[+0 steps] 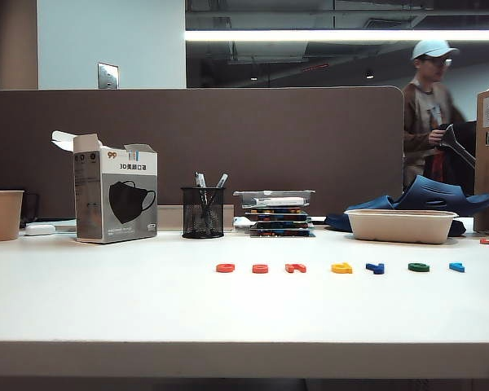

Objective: Select the appropriate letters from the row of letter magnets placed on the table to arrange into the word "yes".

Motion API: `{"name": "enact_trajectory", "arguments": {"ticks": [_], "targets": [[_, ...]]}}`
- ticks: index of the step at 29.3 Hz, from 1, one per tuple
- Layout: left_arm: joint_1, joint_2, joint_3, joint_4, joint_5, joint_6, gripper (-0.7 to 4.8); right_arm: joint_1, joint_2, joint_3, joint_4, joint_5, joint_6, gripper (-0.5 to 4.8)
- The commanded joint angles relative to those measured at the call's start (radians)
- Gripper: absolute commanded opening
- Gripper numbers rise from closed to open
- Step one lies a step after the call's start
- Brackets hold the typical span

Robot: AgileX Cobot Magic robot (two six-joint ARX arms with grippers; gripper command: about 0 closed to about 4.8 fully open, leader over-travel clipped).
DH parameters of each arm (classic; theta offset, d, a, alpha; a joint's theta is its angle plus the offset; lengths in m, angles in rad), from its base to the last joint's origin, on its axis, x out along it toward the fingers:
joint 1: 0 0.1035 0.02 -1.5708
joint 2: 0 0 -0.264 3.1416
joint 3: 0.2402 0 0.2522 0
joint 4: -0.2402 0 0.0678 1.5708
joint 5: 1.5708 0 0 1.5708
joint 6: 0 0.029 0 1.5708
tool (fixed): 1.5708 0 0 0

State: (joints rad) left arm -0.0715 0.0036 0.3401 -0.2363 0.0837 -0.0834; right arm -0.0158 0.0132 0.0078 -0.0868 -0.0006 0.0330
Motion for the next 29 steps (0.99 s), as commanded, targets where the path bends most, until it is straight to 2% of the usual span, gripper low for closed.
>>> {"name": "enact_trajectory", "arguments": {"ticks": [1,4,14,17,26,29], "targets": [[0.0,0.019,0.097,-0.111,0.036,-0.016,-0.05,0.001,-0.001,-0.007,0.015,0.001,-0.001,0.0],[-0.001,0.06,0.192,-0.185,0.05,-0.048,-0.05,0.001,-0.001,-0.007,0.014,0.001,-0.001,0.0],[0.0,0.333,0.541,-0.384,0.154,-0.06,-0.05,0.001,-0.001,-0.007,0.014,0.001,-0.001,0.0],[0.0,0.434,0.652,-0.443,0.236,-0.065,-0.05,0.001,-0.001,-0.007,0.014,0.001,-0.001,0.0],[-0.001,0.767,1.022,-0.743,0.51,-0.116,-0.05,0.001,-0.001,-0.007,0.014,0.001,-0.001,0.0],[-0.019,0.843,1.118,-0.825,0.533,-0.124,-0.05,0.001,-0.001,-0.007,0.014,0.001,-0.001,0.0]]}}
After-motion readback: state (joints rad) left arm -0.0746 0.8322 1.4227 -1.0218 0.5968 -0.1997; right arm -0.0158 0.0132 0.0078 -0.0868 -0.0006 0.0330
